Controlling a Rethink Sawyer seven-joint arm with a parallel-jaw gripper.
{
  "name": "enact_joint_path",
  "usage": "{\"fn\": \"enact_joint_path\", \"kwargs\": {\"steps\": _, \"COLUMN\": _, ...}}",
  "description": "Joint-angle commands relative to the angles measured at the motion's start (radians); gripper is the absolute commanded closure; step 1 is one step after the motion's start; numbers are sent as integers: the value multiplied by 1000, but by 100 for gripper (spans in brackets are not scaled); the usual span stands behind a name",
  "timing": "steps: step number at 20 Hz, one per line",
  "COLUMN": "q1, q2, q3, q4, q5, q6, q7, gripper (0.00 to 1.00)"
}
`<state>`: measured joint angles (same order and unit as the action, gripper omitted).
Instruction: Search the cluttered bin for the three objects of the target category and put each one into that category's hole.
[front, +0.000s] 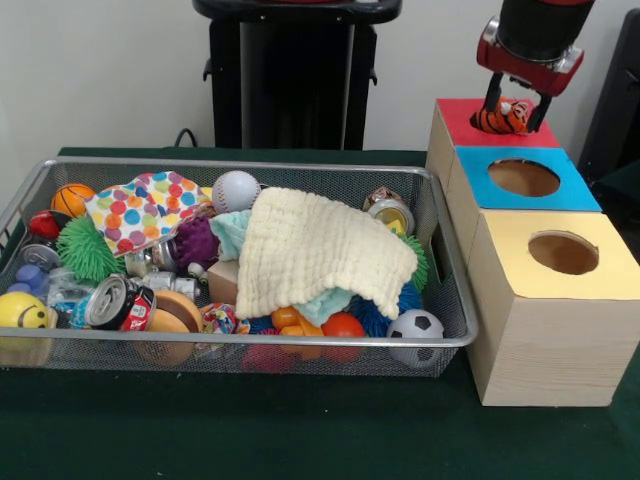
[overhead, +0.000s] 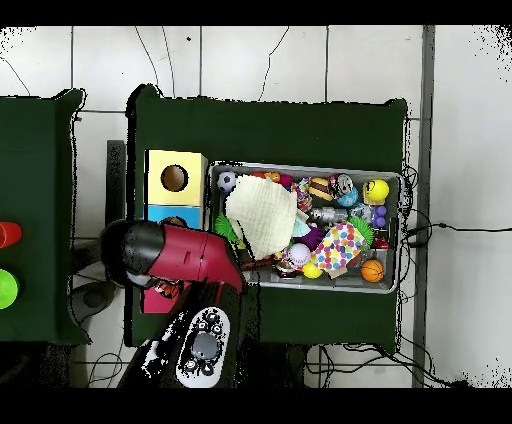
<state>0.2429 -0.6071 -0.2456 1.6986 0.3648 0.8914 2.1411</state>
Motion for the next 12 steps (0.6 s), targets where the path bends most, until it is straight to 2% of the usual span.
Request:
{"fn": "enact_joint_path", "kwargs": {"steps": 1, "q1": 4, "q2": 62, "q3": 56, "q4": 57, "q5": 48, "q6": -150, "q7": 238, "gripper": 0}}
{"fn": "enact_joint_path", "kwargs": {"steps": 7, "q1": -20, "q2": 100, "q3": 111, "q4": 146, "q5": 69, "q6": -295, "q7": 175, "gripper": 0}}
{"fn": "enact_joint_path", "kwargs": {"steps": 12, "q1": -31, "q2": 108, "q3": 137, "q4": 184, "q5": 79, "q6": -348, "q7": 146, "gripper": 0}}
